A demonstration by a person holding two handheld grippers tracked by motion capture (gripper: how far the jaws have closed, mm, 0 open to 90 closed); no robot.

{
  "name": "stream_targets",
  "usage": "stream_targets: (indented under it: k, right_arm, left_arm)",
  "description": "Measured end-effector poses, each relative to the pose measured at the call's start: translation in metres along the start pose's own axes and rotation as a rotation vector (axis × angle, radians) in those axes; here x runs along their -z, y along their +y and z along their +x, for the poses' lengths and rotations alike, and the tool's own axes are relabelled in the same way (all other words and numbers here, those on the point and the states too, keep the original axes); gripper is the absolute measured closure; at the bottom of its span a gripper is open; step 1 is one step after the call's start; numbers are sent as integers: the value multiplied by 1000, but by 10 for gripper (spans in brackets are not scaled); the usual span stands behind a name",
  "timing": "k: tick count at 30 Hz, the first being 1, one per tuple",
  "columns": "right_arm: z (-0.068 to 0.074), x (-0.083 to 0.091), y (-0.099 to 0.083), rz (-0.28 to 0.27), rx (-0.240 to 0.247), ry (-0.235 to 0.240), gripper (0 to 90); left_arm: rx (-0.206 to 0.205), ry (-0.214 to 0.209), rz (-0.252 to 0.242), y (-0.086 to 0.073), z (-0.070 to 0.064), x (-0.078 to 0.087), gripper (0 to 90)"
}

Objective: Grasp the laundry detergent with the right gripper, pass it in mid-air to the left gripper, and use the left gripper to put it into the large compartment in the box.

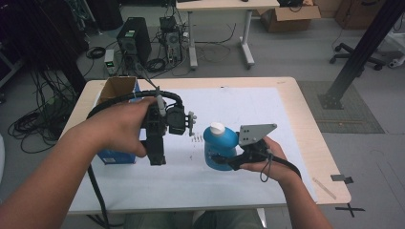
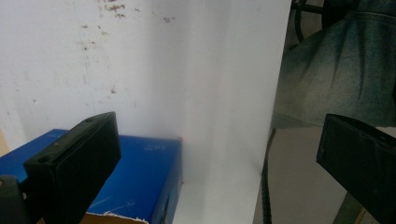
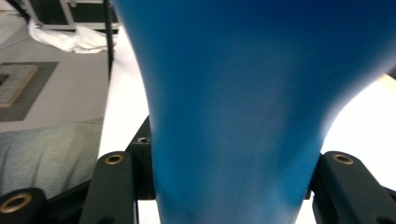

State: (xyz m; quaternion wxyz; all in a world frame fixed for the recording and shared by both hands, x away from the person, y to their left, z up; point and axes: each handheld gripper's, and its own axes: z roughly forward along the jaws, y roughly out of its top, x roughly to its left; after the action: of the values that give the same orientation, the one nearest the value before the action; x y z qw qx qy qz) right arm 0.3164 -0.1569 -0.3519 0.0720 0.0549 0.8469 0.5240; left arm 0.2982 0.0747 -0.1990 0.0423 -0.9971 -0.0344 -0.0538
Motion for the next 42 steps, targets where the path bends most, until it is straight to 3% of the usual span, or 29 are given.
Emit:
stream_targets:
  k: [17,42]
  right_arm:
    - [10,-45,7,-25,30,121,450]
    - [16,-87,24,-66,33,178,448]
  left_arm:
    - [-21,-6,-1,11,4,-2,2]
    - [-47,-9,4,26,1,-8,2]
